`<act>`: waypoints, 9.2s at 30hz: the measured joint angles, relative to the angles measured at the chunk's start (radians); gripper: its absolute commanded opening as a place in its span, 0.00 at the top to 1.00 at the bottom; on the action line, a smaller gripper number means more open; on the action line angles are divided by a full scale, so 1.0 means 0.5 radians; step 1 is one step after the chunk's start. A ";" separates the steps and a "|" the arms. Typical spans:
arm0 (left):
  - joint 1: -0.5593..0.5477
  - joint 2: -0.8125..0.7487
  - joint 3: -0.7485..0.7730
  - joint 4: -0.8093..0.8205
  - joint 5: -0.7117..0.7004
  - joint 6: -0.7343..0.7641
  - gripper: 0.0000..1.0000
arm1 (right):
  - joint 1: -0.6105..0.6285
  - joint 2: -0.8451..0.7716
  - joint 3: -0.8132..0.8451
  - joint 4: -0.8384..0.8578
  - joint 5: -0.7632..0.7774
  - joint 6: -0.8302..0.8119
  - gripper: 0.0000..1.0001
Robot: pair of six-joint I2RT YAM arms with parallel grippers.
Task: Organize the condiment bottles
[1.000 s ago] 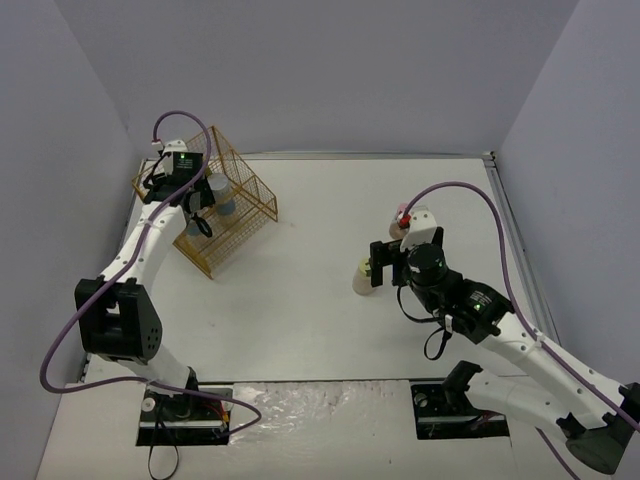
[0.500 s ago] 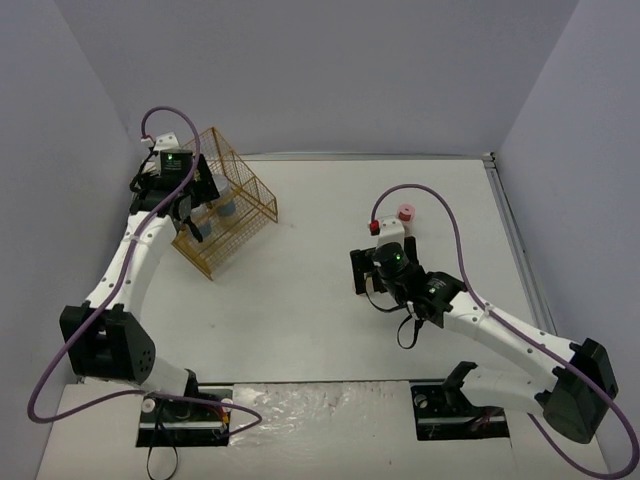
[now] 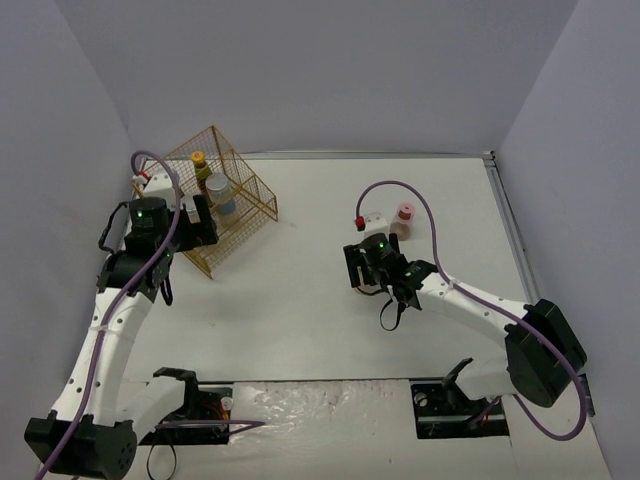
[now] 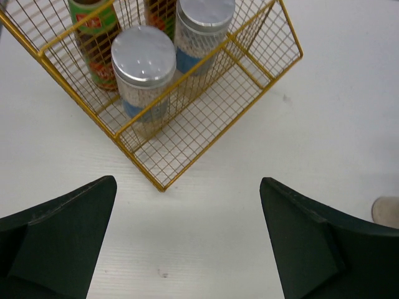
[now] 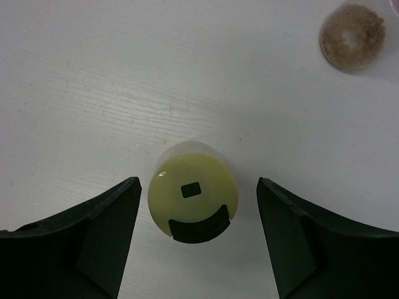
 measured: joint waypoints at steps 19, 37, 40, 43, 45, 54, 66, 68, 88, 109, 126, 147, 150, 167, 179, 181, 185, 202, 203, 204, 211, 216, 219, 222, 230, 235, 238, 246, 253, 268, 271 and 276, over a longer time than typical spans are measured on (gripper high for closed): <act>0.000 -0.286 -0.468 0.167 0.200 0.043 0.03 | -0.066 0.136 0.072 0.136 -0.254 -0.127 1.00; 0.008 -0.472 -0.499 0.175 -0.083 0.075 0.03 | 0.140 1.226 1.980 -0.098 -0.679 -0.508 1.00; 0.013 -0.472 -0.499 0.171 -0.133 0.074 0.03 | 0.164 1.441 2.237 -0.136 -0.733 -0.564 1.00; 0.015 -0.470 -0.499 0.167 -0.164 0.074 0.03 | 0.186 1.635 2.483 -0.168 -0.769 -0.620 1.00; 0.015 -0.469 -0.499 0.164 -0.180 0.074 0.03 | 0.203 1.702 2.586 -0.170 -0.779 -0.655 1.00; 0.028 -0.461 -0.500 0.164 -0.190 0.074 0.03 | 0.267 1.777 2.747 -0.168 -0.786 -0.742 1.00; 0.028 -0.448 -0.501 0.163 -0.190 0.074 0.03 | 0.273 2.037 2.830 -0.027 -0.757 -0.769 0.98; 0.028 -0.448 -0.501 0.163 -0.190 0.074 0.03 | 0.272 2.070 2.831 0.005 -0.755 -0.765 0.90; 0.028 -0.419 -0.502 0.162 -0.188 0.074 0.03 | 0.214 1.972 2.667 -0.035 -0.584 -0.659 0.22; 0.043 -0.408 -0.502 0.157 -0.106 0.073 0.03 | -0.992 0.645 1.048 0.062 -0.074 -0.260 0.01; 0.043 -0.407 -0.502 0.156 -0.092 0.073 0.03 | -0.992 0.990 0.955 0.060 -0.175 0.032 0.60; 0.043 -0.405 -0.502 0.161 -0.031 0.073 0.03 | 0.240 0.943 0.879 0.117 -0.271 -0.022 0.85; 0.043 -0.410 -0.503 0.164 0.000 0.073 0.03 | 0.413 0.945 0.891 0.106 -0.295 -0.042 0.82; -0.296 -0.384 -0.540 0.178 0.259 -0.069 0.03 | 0.556 0.834 0.887 0.040 -0.296 -0.139 0.06; -0.984 -0.064 -0.534 0.346 -0.192 -0.363 0.03 | 0.028 -0.141 0.577 -0.087 0.035 -0.161 0.00; -1.130 0.062 -0.511 0.378 -0.324 -0.416 0.03 | -0.207 -0.273 0.515 -0.147 0.081 -0.136 0.00; -1.365 0.361 -0.435 0.404 -0.535 -0.523 0.03 | -0.574 -0.532 0.399 -0.268 0.170 -0.042 0.00; -1.622 1.005 -0.183 0.305 -1.034 -0.888 0.41 | -0.644 -0.746 0.192 -0.386 0.134 0.078 0.00; -1.622 1.028 -0.183 0.295 -1.039 -0.899 0.46 | -0.644 -0.746 0.192 -0.386 0.131 0.078 0.00; -1.622 1.047 -0.183 0.287 -1.047 -0.913 0.50 | -0.644 -0.746 0.191 -0.385 0.126 0.078 0.00; -1.622 1.062 -0.157 0.251 -1.087 -0.952 0.77 | -0.644 -0.748 0.175 -0.384 0.100 0.078 0.00; -1.616 0.944 -0.075 0.085 -1.150 -0.911 0.85 | -0.644 -0.771 0.175 -0.384 0.085 0.077 0.00; -1.556 0.763 0.050 -0.046 -1.187 -0.831 0.85 | -0.645 -0.786 0.175 -0.382 0.071 0.076 0.00; -1.378 0.576 0.224 -0.103 -1.215 -0.736 0.85 | -0.645 -0.795 0.175 -0.379 0.056 0.076 0.00; -0.684 0.471 0.464 -0.122 -1.145 -0.532 0.85 | -0.645 -0.799 0.174 -0.375 0.045 0.071 0.00; -0.506 0.673 0.472 -0.120 -1.009 -0.477 0.86 | -0.645 -0.800 0.165 -0.364 0.041 0.070 0.00; -0.441 0.779 0.472 -0.121 -0.929 -0.465 0.88 | -0.645 -0.805 0.155 -0.363 0.040 0.070 0.00; -0.405 0.846 0.468 -0.109 -0.826 -0.465 0.88 | -0.645 -0.809 0.148 -0.363 0.040 0.070 0.00; -0.401 0.928 0.408 -0.027 -0.824 -0.482 0.74 | -0.645 -0.809 0.142 -0.362 0.038 0.070 0.00; -0.376 1.122 0.286 0.073 -0.789 -0.518 0.08 | -0.645 -0.833 0.126 -0.348 -0.010 0.065 0.00; -0.376 1.078 0.286 0.055 -0.773 -0.515 0.03 | -0.645 -0.843 0.126 -0.349 -0.023 0.058 0.00; -0.376 0.889 0.299 -0.047 -0.717 -0.488 0.03 | -0.645 -0.914 0.128 -0.351 -0.054 0.044 0.00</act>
